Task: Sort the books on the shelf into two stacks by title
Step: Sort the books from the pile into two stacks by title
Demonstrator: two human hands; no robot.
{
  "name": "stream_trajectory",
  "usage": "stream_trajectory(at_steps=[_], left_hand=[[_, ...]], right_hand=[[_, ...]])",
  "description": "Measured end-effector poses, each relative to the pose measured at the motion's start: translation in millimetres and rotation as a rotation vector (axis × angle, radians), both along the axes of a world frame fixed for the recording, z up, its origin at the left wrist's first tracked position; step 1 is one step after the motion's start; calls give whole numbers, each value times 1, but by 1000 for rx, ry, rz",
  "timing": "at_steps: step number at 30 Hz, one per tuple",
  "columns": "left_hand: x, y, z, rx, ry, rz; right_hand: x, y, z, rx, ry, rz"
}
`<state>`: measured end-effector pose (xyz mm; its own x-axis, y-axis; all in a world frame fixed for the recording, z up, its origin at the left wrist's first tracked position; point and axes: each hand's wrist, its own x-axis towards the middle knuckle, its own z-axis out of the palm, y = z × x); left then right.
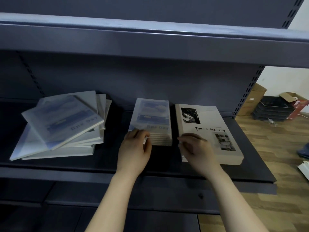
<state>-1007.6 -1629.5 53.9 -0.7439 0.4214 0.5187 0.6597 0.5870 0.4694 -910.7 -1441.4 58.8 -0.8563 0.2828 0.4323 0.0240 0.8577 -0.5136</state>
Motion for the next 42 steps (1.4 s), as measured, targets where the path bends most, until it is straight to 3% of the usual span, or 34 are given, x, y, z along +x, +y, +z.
stream_trajectory(at_steps=[10, 14, 18, 29, 33, 39, 42], left_hand=[[-13, -53, 57, 88, 120, 32], [-26, -83, 70, 134, 139, 117], [-50, -119, 70, 20, 146, 276], [-79, -172, 65, -91, -50, 618], [-77, -170, 68, -189, -202, 765], [-80, -161, 79, -322, -329, 756], [-85, -162, 86, -264, -416, 725]], right_hand=[[-39, -47, -12, 13, 48, -22], [-50, -65, -25, -12, -32, -2], [-58, -82, -34, -31, -105, 27], [-76, -106, -51, 123, -56, -35], [-77, -104, -58, 137, -26, -32], [-77, -102, -61, 132, -8, -41], [-77, -102, -62, 114, 2, -40]])
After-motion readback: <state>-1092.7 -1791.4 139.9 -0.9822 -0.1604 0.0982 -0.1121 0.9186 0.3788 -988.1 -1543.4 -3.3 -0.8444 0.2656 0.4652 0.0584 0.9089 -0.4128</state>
